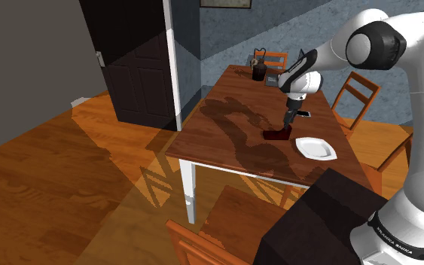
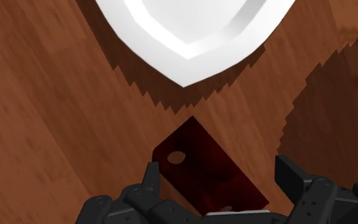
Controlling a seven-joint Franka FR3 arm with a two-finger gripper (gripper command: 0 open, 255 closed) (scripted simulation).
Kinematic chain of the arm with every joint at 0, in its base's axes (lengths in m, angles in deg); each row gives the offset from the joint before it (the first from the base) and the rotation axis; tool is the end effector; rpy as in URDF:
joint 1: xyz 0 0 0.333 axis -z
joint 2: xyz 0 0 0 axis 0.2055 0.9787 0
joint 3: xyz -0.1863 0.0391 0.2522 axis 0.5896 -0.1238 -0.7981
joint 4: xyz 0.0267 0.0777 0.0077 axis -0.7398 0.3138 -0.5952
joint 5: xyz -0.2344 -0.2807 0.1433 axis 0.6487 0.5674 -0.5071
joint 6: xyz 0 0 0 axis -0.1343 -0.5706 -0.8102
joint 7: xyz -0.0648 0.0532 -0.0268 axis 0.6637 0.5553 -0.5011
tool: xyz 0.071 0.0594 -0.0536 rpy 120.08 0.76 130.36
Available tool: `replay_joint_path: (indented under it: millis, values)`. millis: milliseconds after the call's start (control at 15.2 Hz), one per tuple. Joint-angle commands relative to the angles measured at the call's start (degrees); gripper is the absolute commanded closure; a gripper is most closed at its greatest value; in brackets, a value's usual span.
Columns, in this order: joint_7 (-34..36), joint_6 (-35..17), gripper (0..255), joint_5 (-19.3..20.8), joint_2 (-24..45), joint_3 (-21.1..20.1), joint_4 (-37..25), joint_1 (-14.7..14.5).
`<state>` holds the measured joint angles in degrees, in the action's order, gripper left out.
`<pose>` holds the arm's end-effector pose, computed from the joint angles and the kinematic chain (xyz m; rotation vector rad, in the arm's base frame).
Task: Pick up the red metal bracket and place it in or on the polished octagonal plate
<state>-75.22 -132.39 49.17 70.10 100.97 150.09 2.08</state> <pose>0.5361 -0.3369 0.2186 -3.0442 -0.3272 0.0668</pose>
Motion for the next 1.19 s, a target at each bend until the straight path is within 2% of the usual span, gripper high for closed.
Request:
replay_joint_path:
  millis: [0,462,528,1122]
  values:
    - [-0.3,-0.8,0,-0.4,0.9,-0.3,-0.1,0.2]
    - [-0.3,-0.8,0,-0.4,0.9,-0.3,-0.1,0.2]
    - [-0.3,-0.8,255,-0.4,0.9,-0.3,-0.1,0.2]
    - [-0.3,-0.8,255,-0.4,0.9,-0.3,-0.1,0.2]
